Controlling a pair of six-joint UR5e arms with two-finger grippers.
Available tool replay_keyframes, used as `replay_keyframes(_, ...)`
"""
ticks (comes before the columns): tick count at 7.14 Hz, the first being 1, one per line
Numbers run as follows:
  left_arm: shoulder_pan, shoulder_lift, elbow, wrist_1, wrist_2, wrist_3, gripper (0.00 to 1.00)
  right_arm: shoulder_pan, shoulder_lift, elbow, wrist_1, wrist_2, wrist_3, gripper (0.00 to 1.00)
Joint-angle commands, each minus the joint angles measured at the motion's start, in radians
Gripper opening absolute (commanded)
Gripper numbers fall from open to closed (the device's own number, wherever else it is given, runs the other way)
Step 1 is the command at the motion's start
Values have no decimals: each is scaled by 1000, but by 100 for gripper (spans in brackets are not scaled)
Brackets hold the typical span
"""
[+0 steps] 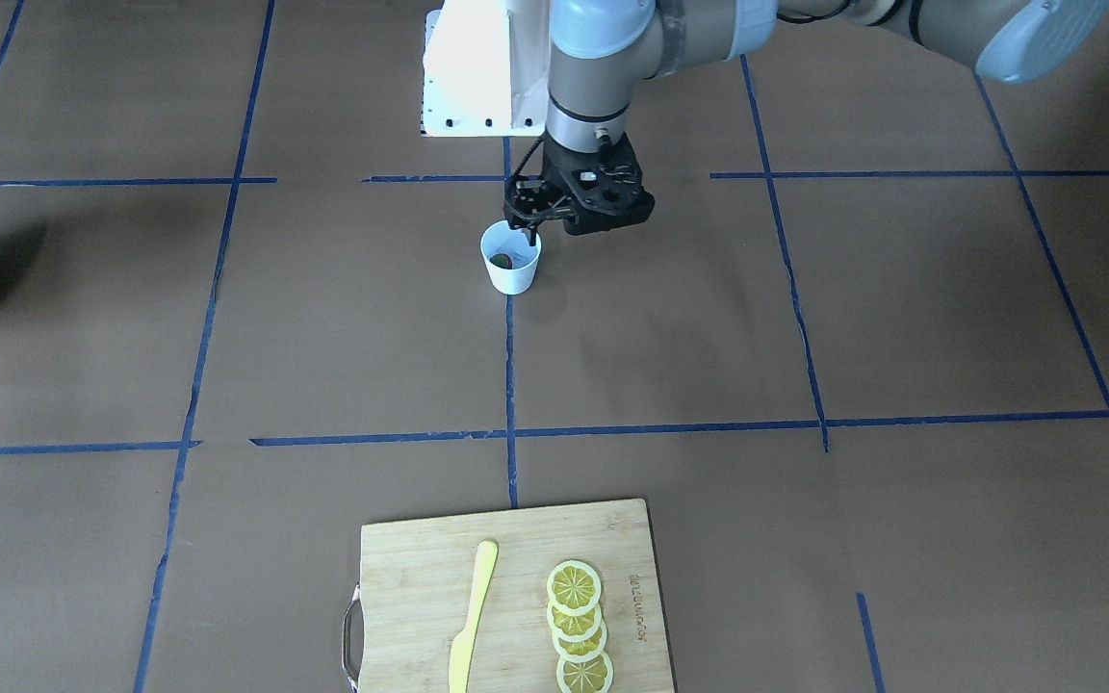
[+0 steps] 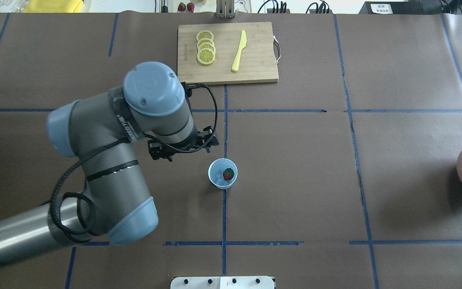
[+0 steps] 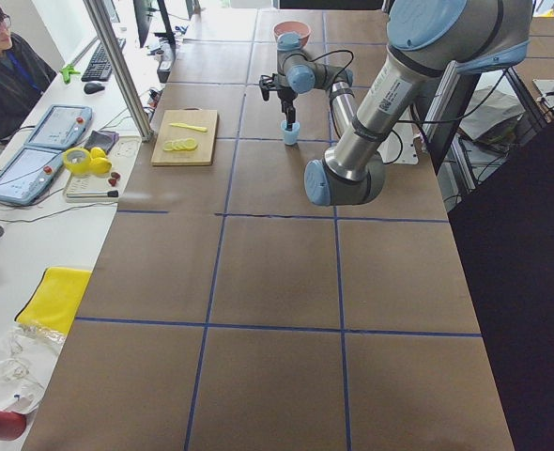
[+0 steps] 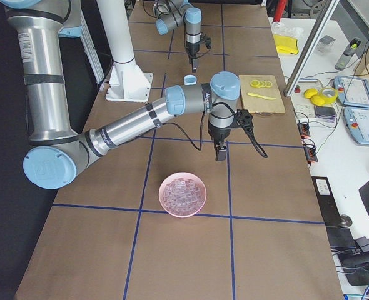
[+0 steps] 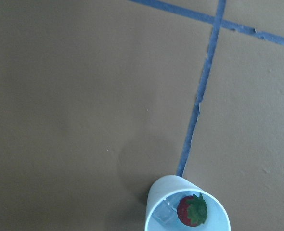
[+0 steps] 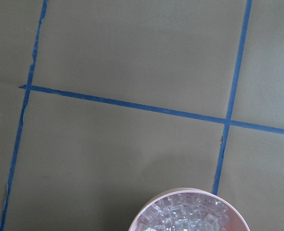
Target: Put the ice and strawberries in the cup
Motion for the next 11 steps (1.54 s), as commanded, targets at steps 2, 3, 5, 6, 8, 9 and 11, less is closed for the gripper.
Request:
replay_keyframes(2,-265,182,-102,73,-134,413,100,44,-152,-124,273,40,-40,100)
replay_keyframes(3,-341,222,-101,93,-173,542,100,76,-156,-177,292,71,-40,100)
replay_keyframes(5,-505,320,-85,98,-220,811,100,90,-150,-235,330,89,-40,100)
replay_keyframes(6,-584,345,-55,117,-238,937,100,99,-137,-227,343,85,-15,100)
replay_keyframes(8,-748,409,43,171,-255,1248,100,115,-138,-213,381,79,-10,100)
replay_keyframes(9,-837,444,126,161,-319,1395,100,115,-140,-213,381,82,1,100)
replay_keyframes(11,-1013,495,253,147,-330,1629,100,115,-152,-215,381,83,1,100)
